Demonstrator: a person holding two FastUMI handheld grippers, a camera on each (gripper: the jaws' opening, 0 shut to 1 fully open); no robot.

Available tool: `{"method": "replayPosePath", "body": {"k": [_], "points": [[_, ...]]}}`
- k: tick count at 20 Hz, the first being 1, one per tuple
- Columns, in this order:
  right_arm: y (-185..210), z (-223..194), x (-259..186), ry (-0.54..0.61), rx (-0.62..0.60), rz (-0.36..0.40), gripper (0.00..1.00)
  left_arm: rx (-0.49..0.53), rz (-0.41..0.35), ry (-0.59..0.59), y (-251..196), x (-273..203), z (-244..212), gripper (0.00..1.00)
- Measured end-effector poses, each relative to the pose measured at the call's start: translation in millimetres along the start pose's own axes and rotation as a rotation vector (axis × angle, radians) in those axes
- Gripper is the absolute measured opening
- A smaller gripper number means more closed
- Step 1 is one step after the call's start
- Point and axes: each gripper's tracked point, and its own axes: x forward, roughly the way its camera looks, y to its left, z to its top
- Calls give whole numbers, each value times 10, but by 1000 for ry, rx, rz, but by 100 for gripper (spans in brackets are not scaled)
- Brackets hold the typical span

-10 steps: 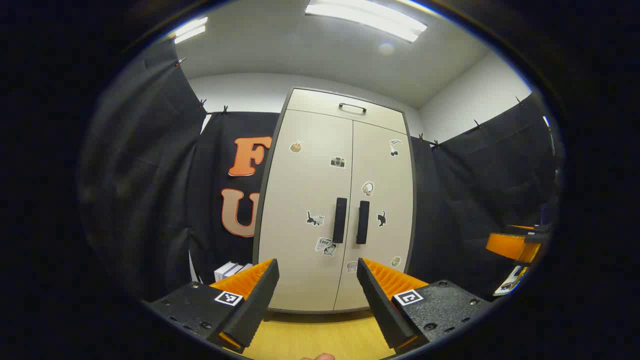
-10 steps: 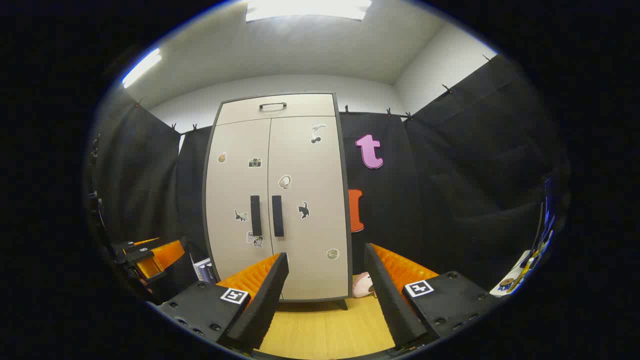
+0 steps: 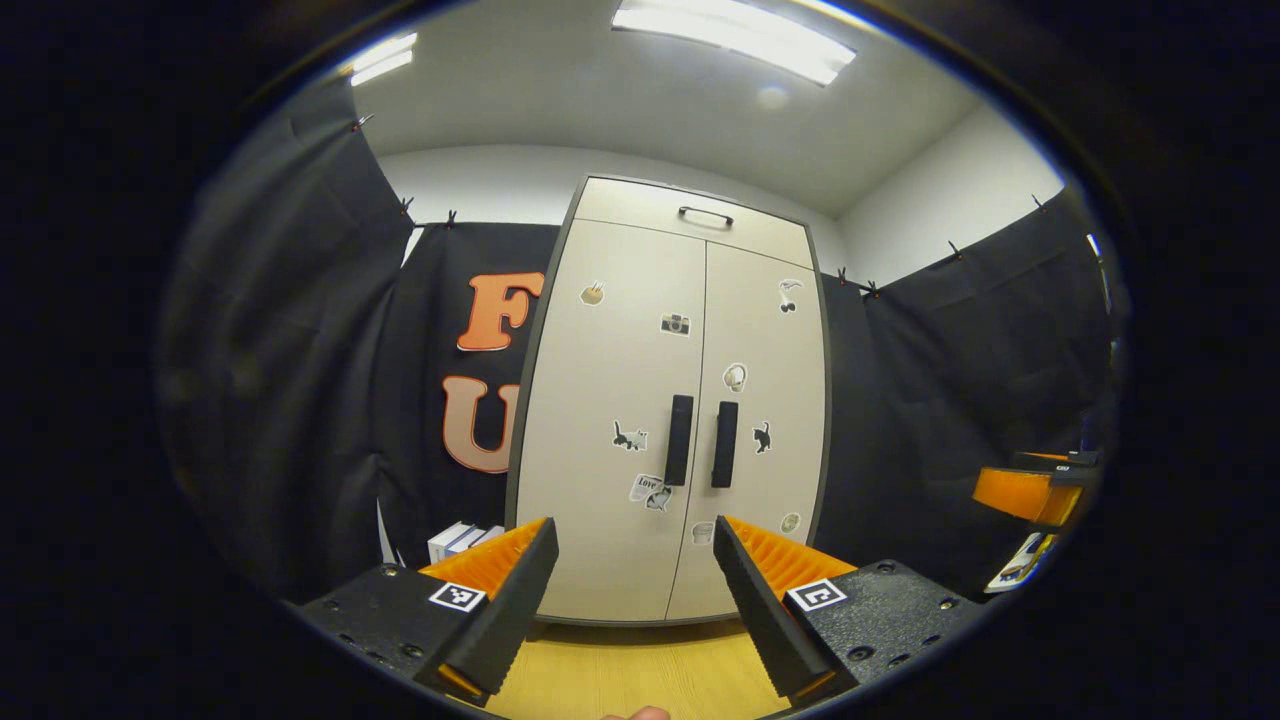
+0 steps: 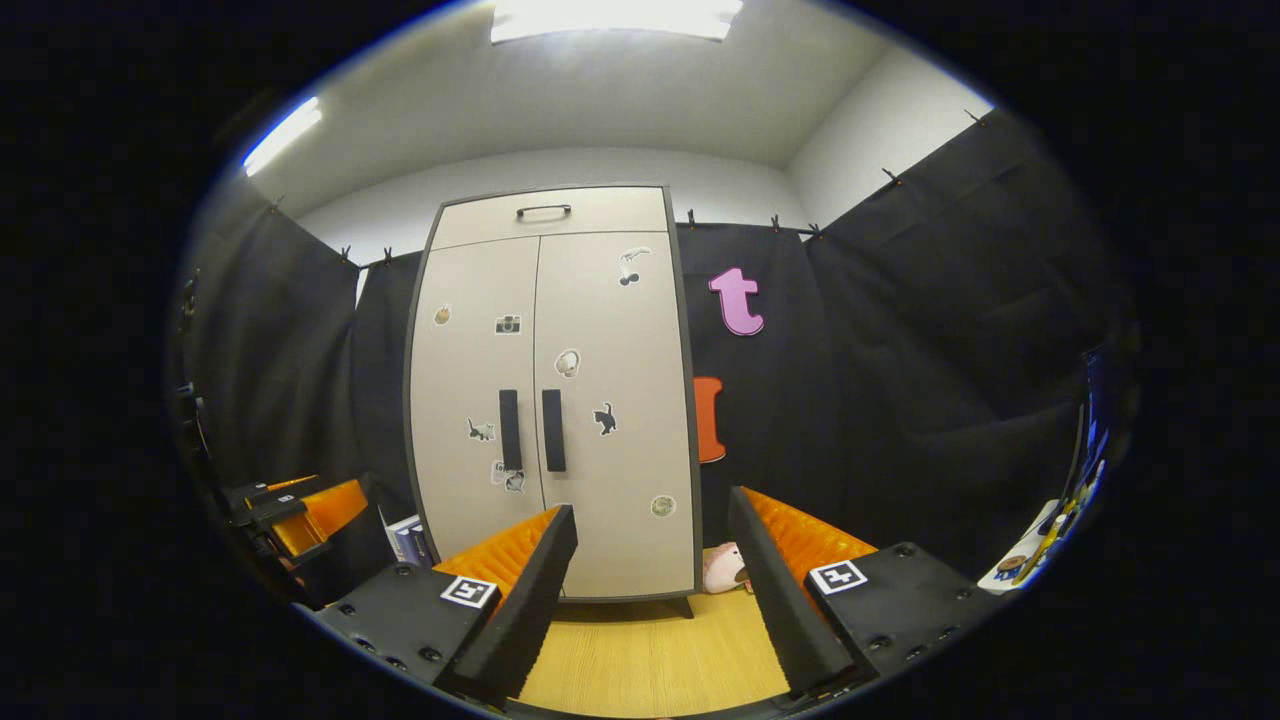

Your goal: Open the right door of the double-door shoe cabinet with the right hand, and open the left door with the left hand.

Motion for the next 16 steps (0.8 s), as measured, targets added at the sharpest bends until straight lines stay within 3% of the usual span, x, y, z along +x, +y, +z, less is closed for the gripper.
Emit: {"method": "replayPosePath", "body": {"k": [11, 16], "points": [[45, -38, 29, 9, -5, 8, 98, -4, 11, -1, 39, 20, -27, 94], [17, 55, 294, 7, -35, 20, 98, -8, 53, 20, 85, 107, -65, 94]]}}
